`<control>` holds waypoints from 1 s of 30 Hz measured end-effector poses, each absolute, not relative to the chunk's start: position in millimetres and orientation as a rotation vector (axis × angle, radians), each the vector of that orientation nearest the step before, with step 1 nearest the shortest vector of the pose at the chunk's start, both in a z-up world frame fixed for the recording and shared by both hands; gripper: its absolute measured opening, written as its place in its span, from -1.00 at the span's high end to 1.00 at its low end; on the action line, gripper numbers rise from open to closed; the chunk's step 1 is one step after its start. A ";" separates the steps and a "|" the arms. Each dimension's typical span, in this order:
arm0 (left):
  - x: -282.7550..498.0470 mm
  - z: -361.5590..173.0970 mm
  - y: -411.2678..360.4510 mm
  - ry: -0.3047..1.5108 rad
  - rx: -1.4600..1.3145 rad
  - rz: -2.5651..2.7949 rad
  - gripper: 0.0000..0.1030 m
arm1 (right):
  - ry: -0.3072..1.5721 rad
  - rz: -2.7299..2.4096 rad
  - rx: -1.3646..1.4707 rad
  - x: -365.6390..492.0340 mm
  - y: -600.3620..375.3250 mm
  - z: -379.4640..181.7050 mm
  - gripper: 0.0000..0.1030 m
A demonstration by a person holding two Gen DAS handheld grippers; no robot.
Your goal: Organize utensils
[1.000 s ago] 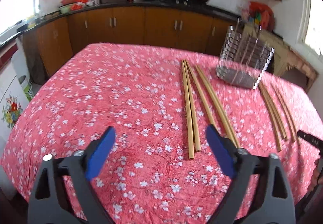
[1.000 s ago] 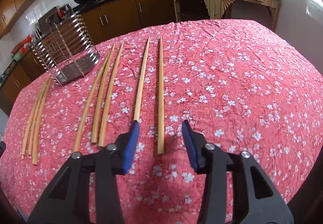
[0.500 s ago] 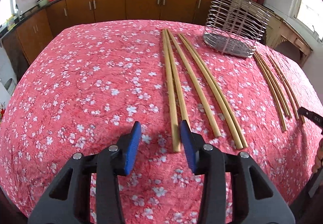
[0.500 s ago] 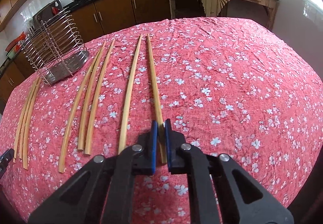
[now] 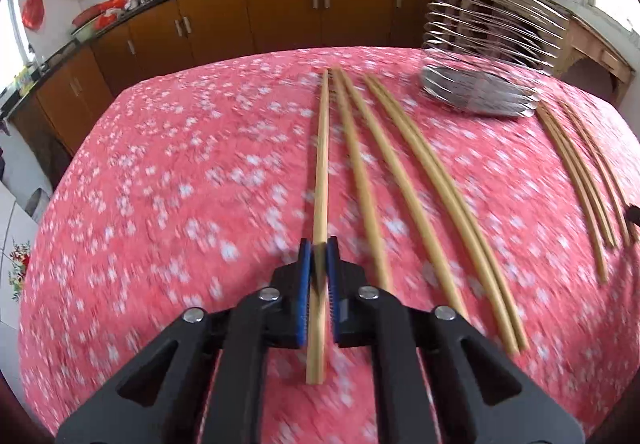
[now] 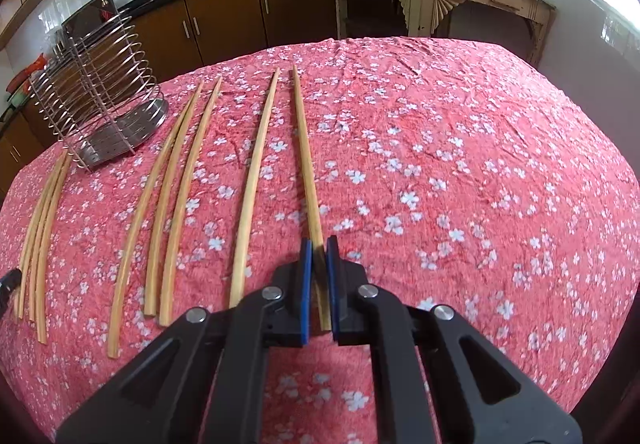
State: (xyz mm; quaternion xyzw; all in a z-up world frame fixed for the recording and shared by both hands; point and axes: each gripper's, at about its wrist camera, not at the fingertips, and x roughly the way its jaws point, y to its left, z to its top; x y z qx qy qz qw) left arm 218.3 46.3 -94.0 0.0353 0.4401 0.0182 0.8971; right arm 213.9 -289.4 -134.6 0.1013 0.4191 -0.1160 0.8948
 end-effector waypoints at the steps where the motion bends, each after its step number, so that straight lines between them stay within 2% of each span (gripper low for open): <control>1: 223.8 -94.8 52.1 0.913 0.070 0.056 0.85 | 0.870 -0.250 0.215 217.2 -294.3 -134.3 0.85; 13: 240.4 -98.8 101.8 0.889 -0.021 0.052 0.83 | 0.862 -0.337 0.261 238.6 -343.0 -139.3 0.83; 15: 233.9 -98.8 104.6 0.885 -0.026 0.045 0.70 | 0.860 -0.331 0.263 236.6 -343.3 -140.2 0.77; 17: 225.0 -98.4 106.2 0.879 -0.027 0.038 0.41 | 0.859 -0.326 0.262 232.0 -338.1 -140.0 0.72; 18: 218.9 -99.2 101.0 0.877 -0.025 0.038 0.38 | 0.860 -0.325 0.260 230.3 -337.2 -140.2 0.72; 30: 208.1 -101.6 95.7 0.882 0.013 0.062 0.37 | 0.836 -0.333 0.215 212.6 -322.9 -140.9 0.72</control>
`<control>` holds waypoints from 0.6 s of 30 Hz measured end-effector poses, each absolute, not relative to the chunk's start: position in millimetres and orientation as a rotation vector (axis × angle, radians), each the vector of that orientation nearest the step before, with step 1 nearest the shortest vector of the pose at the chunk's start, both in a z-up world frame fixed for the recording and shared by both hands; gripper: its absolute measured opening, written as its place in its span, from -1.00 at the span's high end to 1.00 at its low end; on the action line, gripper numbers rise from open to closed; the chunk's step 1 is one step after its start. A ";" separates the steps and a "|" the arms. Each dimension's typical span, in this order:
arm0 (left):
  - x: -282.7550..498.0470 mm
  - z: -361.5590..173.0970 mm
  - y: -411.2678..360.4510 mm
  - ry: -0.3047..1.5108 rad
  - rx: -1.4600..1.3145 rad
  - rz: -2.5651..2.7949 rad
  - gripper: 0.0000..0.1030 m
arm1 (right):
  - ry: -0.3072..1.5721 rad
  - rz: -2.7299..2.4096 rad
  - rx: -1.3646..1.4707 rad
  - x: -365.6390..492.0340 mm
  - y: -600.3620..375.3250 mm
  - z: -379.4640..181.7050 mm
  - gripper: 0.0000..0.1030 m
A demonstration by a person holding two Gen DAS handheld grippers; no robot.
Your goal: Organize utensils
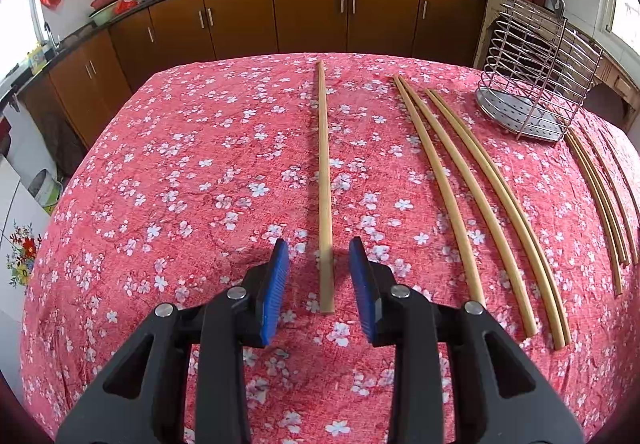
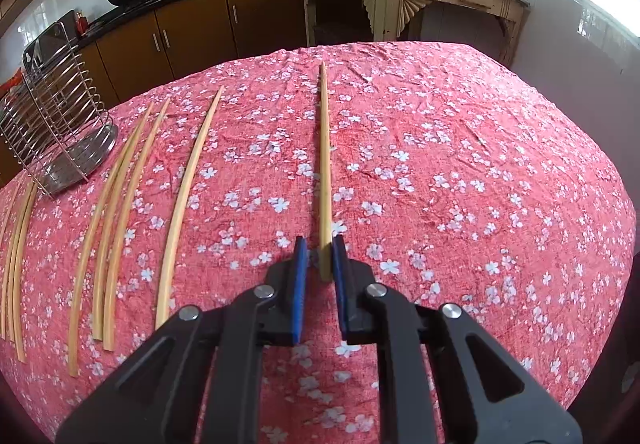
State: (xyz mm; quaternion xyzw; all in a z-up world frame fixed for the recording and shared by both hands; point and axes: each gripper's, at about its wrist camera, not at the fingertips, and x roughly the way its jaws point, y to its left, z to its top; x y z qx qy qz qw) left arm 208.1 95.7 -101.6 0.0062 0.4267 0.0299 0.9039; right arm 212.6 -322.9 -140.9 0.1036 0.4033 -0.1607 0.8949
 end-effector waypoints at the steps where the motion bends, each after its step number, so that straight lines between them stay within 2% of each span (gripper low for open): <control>1: 207.5 -101.6 95.2 0.882 0.015 0.065 0.37 | 0.836 -0.333 0.215 212.4 -322.7 -141.1 0.72; 11: 200.1 -102.3 89.3 0.879 0.057 0.066 0.37 | 0.840 -0.341 0.199 213.4 -320.4 -141.0 0.72; 12: 199.4 -102.5 88.4 0.873 0.063 0.063 0.43 | 0.839 -0.340 0.200 213.4 -320.4 -141.0 0.73; 14: 198.2 -102.9 82.9 0.872 0.080 0.041 0.73 | 0.838 -0.322 0.205 214.0 -319.9 -141.3 0.82; 15: 197.3 -103.1 81.4 0.871 0.091 0.040 0.80 | 0.837 -0.322 0.205 214.0 -320.1 -141.3 0.83; 18: 197.5 -103.3 75.8 0.868 0.123 0.047 0.85 | 0.832 -0.311 0.216 212.2 -322.9 -140.7 0.85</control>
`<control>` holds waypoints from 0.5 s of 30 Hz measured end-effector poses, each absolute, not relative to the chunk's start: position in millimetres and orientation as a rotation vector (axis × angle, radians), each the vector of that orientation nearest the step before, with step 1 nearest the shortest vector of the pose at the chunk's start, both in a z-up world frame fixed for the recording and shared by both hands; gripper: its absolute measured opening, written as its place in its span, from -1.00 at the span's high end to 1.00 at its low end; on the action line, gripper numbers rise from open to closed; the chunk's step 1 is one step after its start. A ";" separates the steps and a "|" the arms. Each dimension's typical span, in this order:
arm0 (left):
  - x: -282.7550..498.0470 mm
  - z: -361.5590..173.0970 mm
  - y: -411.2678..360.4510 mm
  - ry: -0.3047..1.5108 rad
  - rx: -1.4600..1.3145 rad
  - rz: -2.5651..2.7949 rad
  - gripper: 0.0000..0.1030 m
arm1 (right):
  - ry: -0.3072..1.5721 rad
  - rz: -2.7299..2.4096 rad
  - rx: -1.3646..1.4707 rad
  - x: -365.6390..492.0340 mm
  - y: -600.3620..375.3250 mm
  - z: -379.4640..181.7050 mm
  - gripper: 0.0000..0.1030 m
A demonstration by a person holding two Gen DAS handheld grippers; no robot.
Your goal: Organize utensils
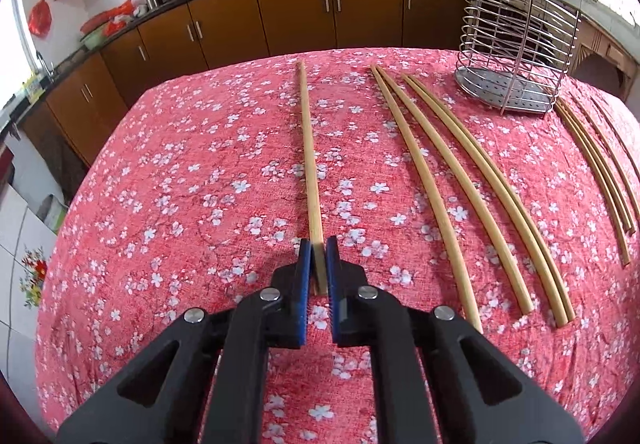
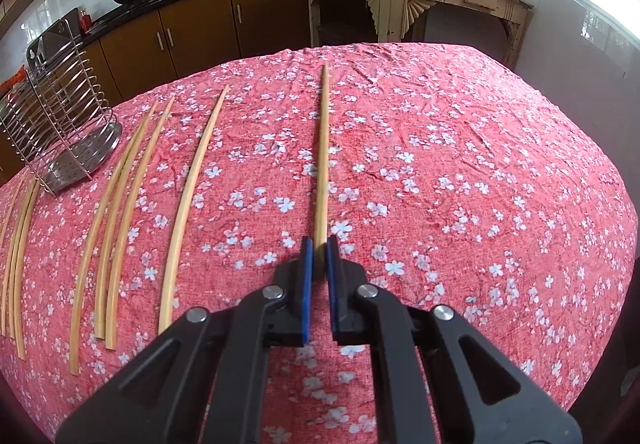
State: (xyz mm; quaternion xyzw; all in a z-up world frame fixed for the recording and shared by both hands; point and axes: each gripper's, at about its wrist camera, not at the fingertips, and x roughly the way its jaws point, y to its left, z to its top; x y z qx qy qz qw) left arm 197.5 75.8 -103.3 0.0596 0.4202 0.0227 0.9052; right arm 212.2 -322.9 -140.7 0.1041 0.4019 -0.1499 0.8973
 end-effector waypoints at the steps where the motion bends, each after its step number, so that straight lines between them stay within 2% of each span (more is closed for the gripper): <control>1: 196.8 -103.1 76.5 0.868 0.115 0.044 0.86 | 0.831 -0.309 0.218 209.7 -322.8 -140.4 0.85; 6: 180.7 -91.3 82.2 0.820 0.083 0.033 0.86 | 0.759 -0.281 0.205 185.1 -315.5 -120.8 0.85; 15: 142.8 -24.5 90.8 0.582 0.045 0.032 0.86 | 0.501 -0.265 0.116 140.3 -295.9 -48.7 0.85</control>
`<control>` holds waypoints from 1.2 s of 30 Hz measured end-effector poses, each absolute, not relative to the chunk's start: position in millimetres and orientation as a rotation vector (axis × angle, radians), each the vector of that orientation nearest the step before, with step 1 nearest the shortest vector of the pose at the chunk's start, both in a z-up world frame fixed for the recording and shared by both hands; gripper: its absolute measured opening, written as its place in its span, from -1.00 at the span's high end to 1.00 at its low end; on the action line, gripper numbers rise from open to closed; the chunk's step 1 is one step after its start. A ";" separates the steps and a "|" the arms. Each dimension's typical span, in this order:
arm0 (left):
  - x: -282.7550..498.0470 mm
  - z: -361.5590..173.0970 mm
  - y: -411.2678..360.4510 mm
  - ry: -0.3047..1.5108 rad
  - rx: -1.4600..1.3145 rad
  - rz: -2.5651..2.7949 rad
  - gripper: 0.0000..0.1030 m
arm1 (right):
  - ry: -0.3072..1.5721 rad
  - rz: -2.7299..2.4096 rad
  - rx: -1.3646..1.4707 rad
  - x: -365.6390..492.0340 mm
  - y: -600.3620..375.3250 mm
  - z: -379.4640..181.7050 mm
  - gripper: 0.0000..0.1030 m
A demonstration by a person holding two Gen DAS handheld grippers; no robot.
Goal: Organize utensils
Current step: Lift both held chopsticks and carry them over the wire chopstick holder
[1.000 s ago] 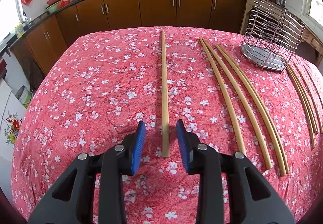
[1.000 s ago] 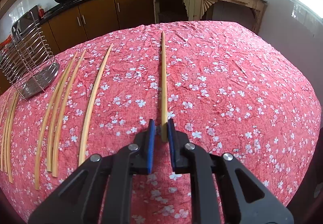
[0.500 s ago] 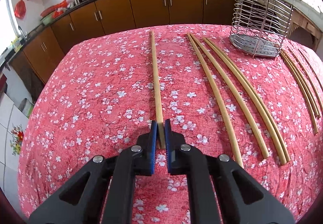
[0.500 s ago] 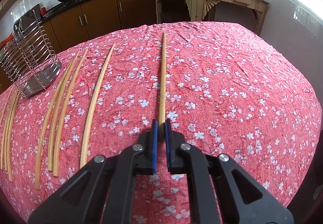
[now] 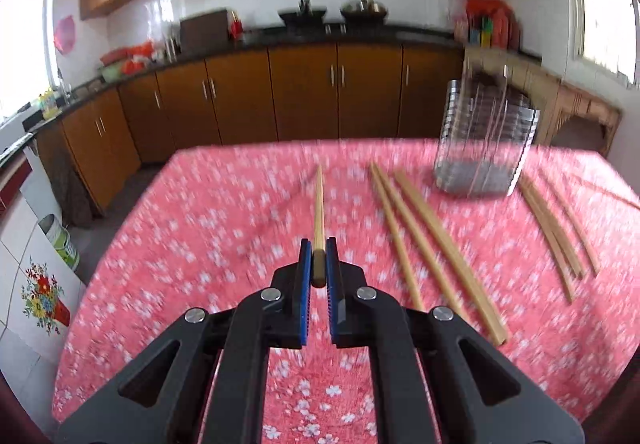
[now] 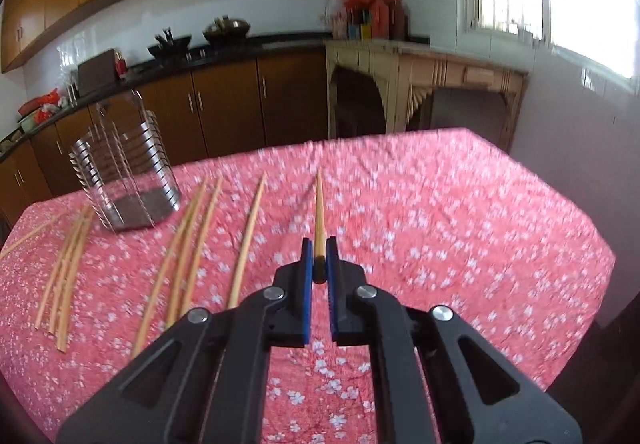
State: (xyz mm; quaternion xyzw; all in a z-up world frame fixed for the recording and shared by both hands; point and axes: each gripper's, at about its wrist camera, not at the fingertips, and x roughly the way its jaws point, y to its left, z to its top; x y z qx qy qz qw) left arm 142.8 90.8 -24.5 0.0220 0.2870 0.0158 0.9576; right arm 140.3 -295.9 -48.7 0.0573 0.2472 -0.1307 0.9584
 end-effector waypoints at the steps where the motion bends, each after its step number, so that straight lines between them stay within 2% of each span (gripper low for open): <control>1: 140.1 -15.8 91.4 0.549 0.037 0.038 0.86 | 0.477 -0.263 0.110 138.7 -295.1 -40.7 0.85; 4: 135.7 6.3 92.7 0.453 0.018 0.062 0.86 | 0.405 -0.260 0.083 135.5 -291.9 -19.1 0.85; 10: 150.1 38.6 99.9 0.372 -0.025 0.086 0.86 | 0.312 -0.255 0.075 146.9 -292.2 12.4 0.85; 24: 177.7 79.9 99.7 0.305 -0.024 0.128 0.86 | 0.223 -0.213 0.125 178.4 -303.5 67.5 0.86; 36: 191.2 130.4 72.3 0.243 -0.048 0.038 0.86 | 0.139 -0.070 0.120 190.6 -274.3 147.2 0.86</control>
